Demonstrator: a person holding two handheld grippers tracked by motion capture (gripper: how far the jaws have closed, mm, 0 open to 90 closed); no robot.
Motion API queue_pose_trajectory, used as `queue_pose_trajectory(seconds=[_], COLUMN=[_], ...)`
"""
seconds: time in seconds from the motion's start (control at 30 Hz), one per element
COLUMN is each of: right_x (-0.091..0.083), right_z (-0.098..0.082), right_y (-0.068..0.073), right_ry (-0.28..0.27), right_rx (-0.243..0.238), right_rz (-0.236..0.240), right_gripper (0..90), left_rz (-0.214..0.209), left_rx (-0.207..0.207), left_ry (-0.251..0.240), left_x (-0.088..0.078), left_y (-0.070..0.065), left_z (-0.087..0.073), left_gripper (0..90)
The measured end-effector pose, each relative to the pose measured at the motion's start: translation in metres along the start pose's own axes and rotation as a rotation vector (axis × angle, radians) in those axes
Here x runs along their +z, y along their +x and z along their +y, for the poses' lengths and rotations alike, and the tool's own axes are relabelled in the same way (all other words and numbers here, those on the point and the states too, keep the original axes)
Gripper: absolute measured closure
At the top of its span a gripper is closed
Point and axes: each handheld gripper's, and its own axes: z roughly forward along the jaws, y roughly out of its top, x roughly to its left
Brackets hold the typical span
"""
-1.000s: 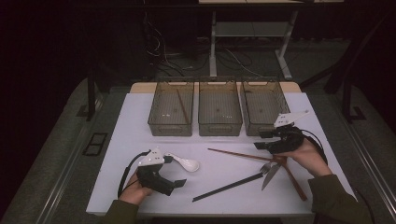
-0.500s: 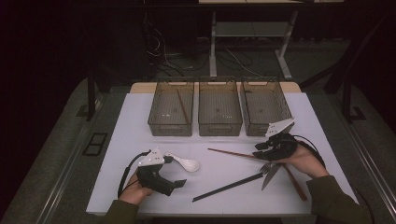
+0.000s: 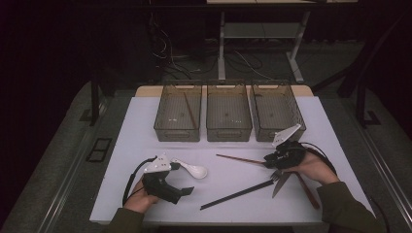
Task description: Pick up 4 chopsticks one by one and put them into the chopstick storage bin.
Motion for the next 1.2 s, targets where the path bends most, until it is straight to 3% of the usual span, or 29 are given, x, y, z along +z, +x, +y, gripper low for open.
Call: queue_pose_trajectory(seconds=[0.7, 0.97, 1.2], right_x=[0.009, 0.007, -0.002], right_z=[0.0, 0.001, 0.001], right_y=[0.003, 0.005, 0.004], right_ry=[0.045, 0.046, 0.0], right_rx=[-0.08, -0.073, -0.059], right_rz=[0.013, 0.022, 0.019], right_gripper=[81.9, 82.8, 82.8], left_rz=[-0.007, -0.009, -0.01], left_rx=[0.003, 0.006, 0.007], left_ry=[0.007, 0.007, 0.007], left_x=[0.001, 0.001, 0.001], left_y=[-0.001, -0.001, -0.001], left_z=[0.0, 0.0, 0.0], left_gripper=[0.8, 0.8, 0.8])
